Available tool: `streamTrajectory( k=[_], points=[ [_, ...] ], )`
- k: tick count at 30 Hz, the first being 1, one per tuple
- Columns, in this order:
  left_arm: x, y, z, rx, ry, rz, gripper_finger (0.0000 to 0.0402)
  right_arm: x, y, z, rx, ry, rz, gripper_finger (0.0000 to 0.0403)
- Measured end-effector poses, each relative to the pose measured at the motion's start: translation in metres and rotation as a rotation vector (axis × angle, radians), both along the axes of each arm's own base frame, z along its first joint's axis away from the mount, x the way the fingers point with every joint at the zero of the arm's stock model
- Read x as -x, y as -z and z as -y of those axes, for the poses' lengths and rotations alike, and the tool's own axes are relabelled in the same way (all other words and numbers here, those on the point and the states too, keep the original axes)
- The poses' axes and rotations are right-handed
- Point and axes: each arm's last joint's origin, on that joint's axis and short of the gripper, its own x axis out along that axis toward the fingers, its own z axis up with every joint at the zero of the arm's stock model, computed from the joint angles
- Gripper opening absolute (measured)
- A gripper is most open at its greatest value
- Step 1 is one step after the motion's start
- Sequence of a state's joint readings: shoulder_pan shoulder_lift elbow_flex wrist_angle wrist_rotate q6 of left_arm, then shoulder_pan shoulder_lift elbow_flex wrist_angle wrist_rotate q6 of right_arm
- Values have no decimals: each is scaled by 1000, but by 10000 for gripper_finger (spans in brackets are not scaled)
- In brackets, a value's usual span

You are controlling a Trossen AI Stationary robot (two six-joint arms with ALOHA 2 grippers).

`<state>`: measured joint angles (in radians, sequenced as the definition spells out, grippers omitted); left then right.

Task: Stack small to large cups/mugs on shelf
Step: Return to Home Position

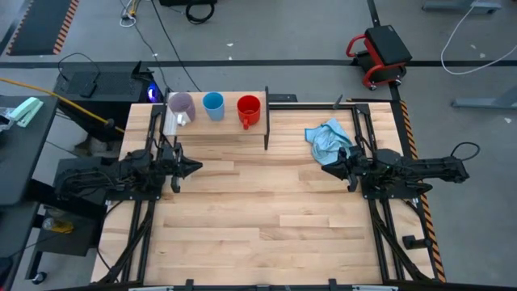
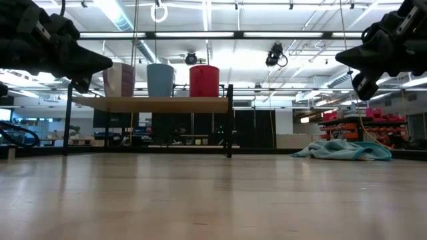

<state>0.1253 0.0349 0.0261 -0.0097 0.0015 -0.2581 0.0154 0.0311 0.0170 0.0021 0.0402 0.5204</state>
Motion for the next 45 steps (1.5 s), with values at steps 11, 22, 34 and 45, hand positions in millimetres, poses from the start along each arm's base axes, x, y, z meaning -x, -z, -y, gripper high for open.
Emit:
streamTrajectory(
  k=[11, 22, 34, 45],
  points=[
    [0, 0, 0, 0, 0, 0, 24, 0, 0, 0, 0, 0, 0, 18],
    [0, 0, 0, 0, 0, 1, 34, 0, 0, 0, 0, 0, 0, 18],
    [0, 0, 0, 0, 0, 1, 28, 0, 0, 0, 0, 0, 0, 18],
    [0, 0, 0, 0, 0, 1, 29, 0, 0, 0, 0, 0, 1, 18]
  ],
)
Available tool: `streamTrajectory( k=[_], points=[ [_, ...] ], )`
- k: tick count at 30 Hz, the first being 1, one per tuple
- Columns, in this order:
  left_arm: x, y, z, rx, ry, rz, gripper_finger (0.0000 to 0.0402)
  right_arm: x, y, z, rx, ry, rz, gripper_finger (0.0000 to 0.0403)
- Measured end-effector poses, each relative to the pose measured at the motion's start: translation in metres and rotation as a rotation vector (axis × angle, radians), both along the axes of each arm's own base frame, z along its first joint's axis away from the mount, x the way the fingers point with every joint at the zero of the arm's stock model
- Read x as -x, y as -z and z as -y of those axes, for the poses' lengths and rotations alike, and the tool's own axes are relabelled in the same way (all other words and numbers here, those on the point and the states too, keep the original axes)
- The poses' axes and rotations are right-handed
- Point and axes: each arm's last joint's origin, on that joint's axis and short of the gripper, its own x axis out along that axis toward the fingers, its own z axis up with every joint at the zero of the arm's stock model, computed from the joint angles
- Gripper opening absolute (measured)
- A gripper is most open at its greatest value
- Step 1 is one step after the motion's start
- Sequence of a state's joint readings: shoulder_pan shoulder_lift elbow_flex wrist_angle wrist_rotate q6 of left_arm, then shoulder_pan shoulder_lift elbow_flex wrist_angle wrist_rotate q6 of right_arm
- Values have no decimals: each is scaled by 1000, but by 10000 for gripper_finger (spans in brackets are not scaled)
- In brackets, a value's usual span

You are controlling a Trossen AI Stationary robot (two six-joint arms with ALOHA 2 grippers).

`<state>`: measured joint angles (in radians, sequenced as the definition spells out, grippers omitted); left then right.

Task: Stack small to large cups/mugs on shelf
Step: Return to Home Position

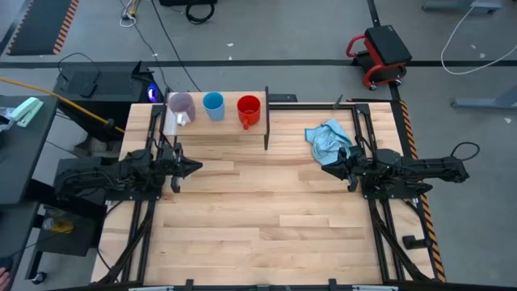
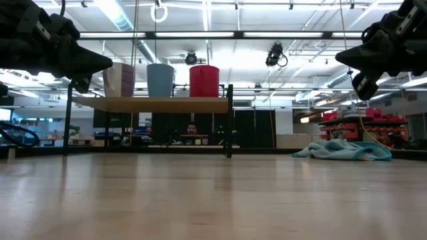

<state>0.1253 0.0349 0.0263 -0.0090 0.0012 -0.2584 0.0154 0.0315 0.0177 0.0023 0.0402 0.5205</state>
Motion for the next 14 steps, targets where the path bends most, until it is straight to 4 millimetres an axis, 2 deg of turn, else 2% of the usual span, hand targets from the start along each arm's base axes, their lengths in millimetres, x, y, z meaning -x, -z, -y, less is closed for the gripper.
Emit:
streamTrajectory(
  k=[6, 14],
  points=[
    [0, 0, 0, 0, 0, 0, 24, 0, 0, 0, 0, 0, 0, 18],
    [0, 0, 0, 0, 0, 0, 36, 0, 0, 0, 0, 0, 0, 18]
  ],
)
